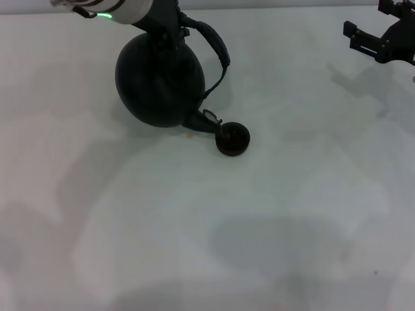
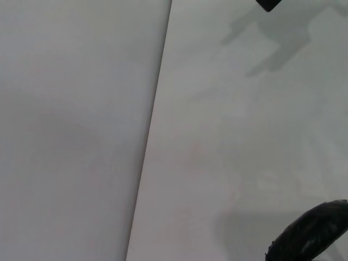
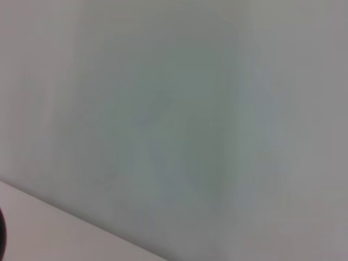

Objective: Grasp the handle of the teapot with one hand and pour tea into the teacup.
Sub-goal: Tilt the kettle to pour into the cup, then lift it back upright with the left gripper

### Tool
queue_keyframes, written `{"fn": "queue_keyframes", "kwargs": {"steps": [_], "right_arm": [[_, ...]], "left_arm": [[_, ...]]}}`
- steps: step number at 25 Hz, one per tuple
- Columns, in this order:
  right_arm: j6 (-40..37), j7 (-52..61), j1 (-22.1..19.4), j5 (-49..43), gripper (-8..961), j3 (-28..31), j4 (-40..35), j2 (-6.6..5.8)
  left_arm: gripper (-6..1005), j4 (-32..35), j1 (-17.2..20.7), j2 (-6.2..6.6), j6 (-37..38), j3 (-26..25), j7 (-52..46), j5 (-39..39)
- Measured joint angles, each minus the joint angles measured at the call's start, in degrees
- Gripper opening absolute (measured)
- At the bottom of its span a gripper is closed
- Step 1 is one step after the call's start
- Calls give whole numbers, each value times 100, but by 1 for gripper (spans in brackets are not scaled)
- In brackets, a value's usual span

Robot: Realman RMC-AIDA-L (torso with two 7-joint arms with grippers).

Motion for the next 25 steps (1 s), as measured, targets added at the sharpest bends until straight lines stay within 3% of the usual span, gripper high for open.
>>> {"fn": "queue_keyframes", "kwargs": {"steps": [25], "right_arm": [[-131,-68,147,-1,856,0,-150,17]], "left_arm": [[142,-176,-206,-1,-41,-8,-55,125]]}}
